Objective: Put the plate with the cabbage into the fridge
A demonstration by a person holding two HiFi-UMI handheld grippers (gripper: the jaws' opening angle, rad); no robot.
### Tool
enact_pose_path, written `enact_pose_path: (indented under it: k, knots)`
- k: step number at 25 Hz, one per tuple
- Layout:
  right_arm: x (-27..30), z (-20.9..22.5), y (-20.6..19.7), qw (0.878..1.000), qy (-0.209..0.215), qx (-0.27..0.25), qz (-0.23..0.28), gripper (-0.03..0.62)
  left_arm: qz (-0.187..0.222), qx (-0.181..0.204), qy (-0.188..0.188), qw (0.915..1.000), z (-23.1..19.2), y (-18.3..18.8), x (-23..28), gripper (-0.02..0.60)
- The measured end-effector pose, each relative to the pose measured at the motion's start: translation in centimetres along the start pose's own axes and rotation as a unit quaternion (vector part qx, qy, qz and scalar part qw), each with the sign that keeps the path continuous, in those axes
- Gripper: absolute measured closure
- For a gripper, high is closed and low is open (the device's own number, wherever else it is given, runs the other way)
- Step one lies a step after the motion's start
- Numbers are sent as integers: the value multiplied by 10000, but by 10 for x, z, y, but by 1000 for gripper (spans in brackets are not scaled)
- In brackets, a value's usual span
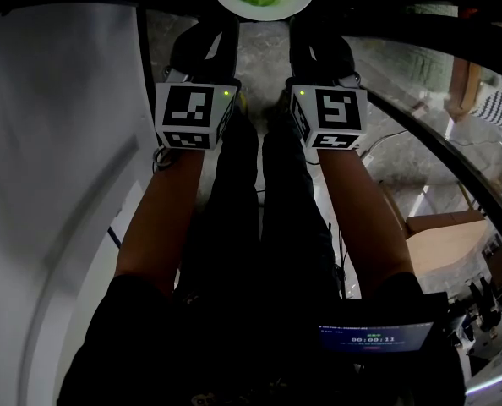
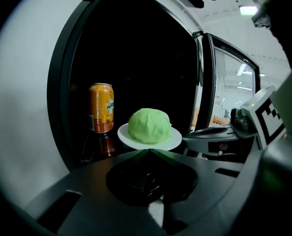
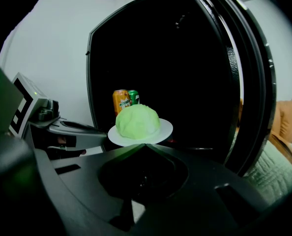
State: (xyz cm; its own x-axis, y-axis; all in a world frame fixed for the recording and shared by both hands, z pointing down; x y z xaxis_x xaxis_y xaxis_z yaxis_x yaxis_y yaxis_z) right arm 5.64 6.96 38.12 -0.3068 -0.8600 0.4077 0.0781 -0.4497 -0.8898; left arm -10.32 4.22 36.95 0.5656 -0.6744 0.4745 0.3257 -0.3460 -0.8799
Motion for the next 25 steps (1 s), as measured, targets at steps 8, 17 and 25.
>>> enact_pose_path:
  k: [8,17,25]
  knots:
    - [7,8,3,10000,19,-7,3,589,-69,-21,-56,10000,-2,6,16,578]
    - [19,10,13,10000,51,6,40,589,-72,-57,-33,10000,-13,13,27,578]
    - [25,13,18,10000,32,-44,24,589,-78,-99,-64,9999,-16,16,31,578]
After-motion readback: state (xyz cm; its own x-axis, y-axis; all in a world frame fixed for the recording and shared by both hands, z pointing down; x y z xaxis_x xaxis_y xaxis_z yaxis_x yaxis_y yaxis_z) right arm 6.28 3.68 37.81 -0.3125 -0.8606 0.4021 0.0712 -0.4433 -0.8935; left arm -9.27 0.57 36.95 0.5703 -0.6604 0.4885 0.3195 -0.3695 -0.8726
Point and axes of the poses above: the fingertips, and each gripper's own axes: x forward along the fingers, z to its right, y out of its top, the point moved 8 cm from there along -x, backward along the fingers, and after that the axes turned 6 degrees about x, right-handed, at the moved point
